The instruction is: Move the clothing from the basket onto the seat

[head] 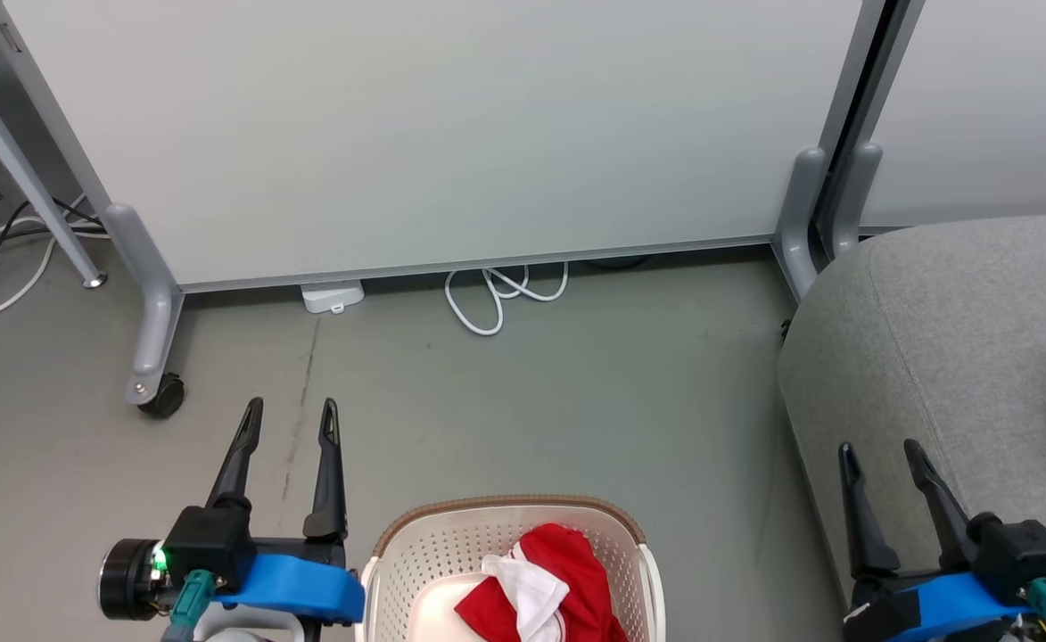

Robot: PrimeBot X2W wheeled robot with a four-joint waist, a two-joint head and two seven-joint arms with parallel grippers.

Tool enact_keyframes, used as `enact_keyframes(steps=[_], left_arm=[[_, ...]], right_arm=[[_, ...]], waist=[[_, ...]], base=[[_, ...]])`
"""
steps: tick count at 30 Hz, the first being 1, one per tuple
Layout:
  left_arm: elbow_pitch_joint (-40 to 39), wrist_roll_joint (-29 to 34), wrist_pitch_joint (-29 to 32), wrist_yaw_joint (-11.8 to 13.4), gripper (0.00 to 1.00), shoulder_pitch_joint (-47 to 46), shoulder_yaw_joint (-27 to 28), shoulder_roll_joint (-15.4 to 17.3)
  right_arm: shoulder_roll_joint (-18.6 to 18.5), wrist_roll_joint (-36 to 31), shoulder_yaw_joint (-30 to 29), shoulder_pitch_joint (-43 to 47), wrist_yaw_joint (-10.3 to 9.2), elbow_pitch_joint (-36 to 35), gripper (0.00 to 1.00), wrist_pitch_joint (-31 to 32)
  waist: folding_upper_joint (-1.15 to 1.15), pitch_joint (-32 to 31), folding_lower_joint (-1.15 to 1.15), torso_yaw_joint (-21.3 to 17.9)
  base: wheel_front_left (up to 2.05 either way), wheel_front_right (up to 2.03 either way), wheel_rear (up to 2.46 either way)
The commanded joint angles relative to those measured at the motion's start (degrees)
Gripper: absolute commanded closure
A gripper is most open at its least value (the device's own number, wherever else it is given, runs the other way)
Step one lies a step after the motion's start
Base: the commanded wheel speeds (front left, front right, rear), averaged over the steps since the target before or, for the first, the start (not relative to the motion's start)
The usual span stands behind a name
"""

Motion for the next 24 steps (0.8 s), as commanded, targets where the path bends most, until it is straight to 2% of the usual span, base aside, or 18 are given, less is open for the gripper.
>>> enact_keyframes(steps=[1,15,24], left_arm=[[-0.1,0.1,-0.3,-0.3,0.0,0.6,0.4,-0.2],[0.0,-0.9,-0.3,-0.2,0.0,0.7,-0.9,-0.2],[2.5,0.7,-0.3,-2.1,0.0,-2.0,-4.0,-0.2]], right_arm=[[0.3,0.1,-0.2,1.0,0.01,0.1,0.0,-0.2],[0.8,0.4,0.2,0.9,0.01,0.5,0.0,-0.2],[0.9,0.2,0.5,-0.7,0.01,0.4,0.0,-0.2]], waist=[[0.0,-0.2,0.0,0.1],[0.0,-0.4,0.0,0.1],[0.0,1.2,0.0,-0.9]], base=[[0.0,0.0,0.0],[0.0,0.0,0.0],[0.0,0.0,0.0]])
